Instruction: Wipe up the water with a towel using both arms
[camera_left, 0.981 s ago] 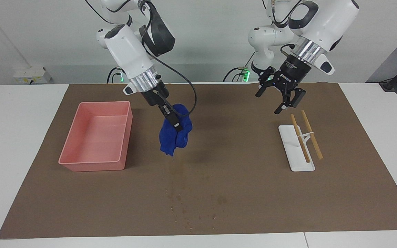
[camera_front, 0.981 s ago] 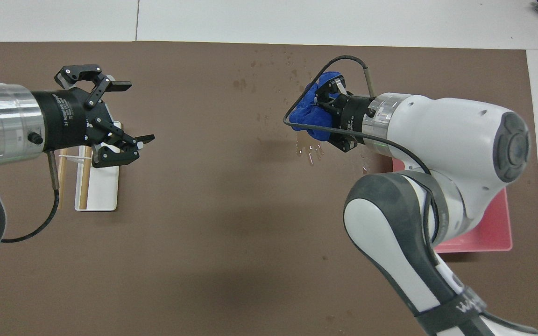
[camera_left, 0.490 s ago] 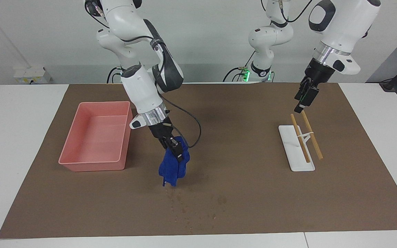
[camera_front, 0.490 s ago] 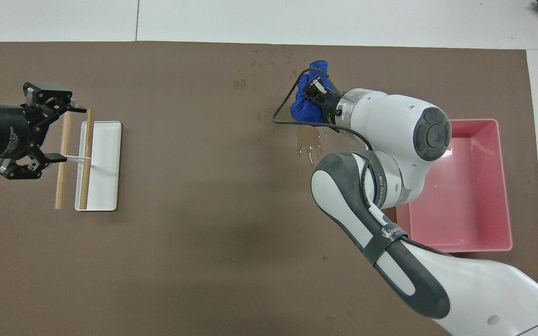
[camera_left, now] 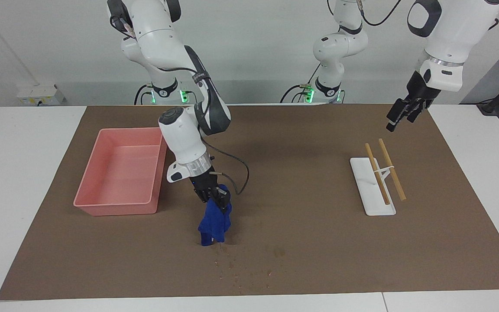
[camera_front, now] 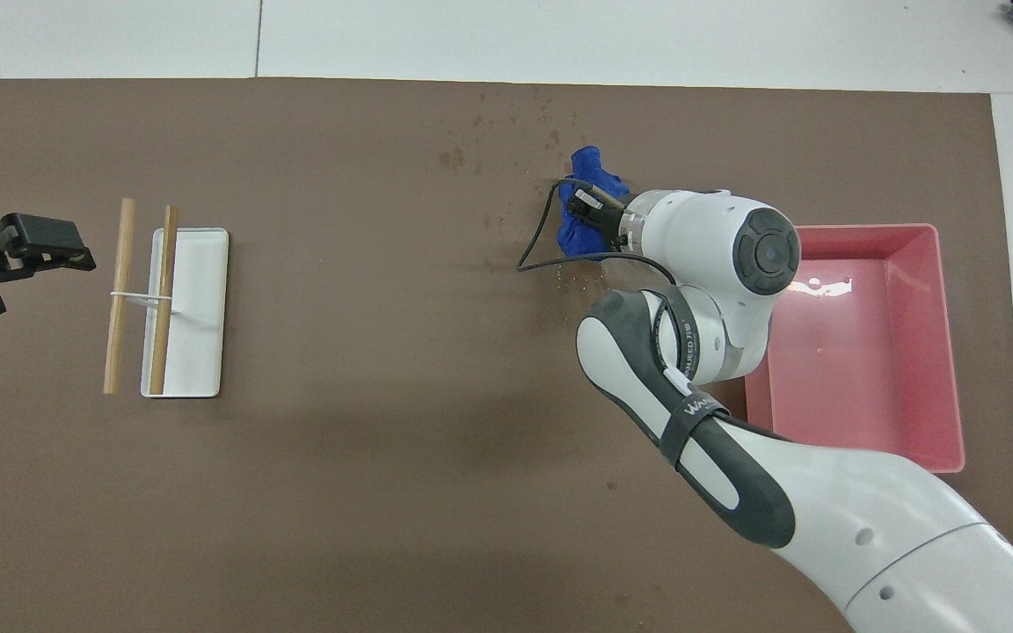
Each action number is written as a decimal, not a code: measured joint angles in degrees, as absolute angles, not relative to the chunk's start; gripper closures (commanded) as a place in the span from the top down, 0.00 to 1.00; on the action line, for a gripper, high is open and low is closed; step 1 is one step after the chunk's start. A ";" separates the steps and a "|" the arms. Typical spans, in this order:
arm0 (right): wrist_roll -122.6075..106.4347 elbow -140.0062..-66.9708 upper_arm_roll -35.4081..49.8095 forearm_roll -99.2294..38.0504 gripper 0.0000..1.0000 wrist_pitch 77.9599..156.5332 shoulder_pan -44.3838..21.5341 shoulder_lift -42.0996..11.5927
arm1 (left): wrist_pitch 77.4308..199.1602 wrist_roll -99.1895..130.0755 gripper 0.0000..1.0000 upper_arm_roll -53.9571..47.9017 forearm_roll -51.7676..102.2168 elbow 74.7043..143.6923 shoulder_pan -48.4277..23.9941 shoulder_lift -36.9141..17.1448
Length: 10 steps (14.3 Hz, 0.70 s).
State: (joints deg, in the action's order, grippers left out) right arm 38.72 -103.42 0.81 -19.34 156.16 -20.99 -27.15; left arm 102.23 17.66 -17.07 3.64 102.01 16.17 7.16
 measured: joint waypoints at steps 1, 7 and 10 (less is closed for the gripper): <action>38.72 -103.50 0.82 -19.13 0.00 156.18 -21.22 -27.91 | 101.46 14.83 1.00 -17.09 2.38 101.63 15.92 7.15; 38.72 -106.30 0.90 -19.06 0.00 156.19 -22.04 -28.64 | 98.48 7.89 1.00 -3.43 -0.29 97.92 -0.38 4.34; 38.72 -107.93 0.90 -19.06 0.00 156.39 -22.51 -27.99 | 95.17 4.16 1.00 -3.53 -0.37 94.05 -0.89 0.83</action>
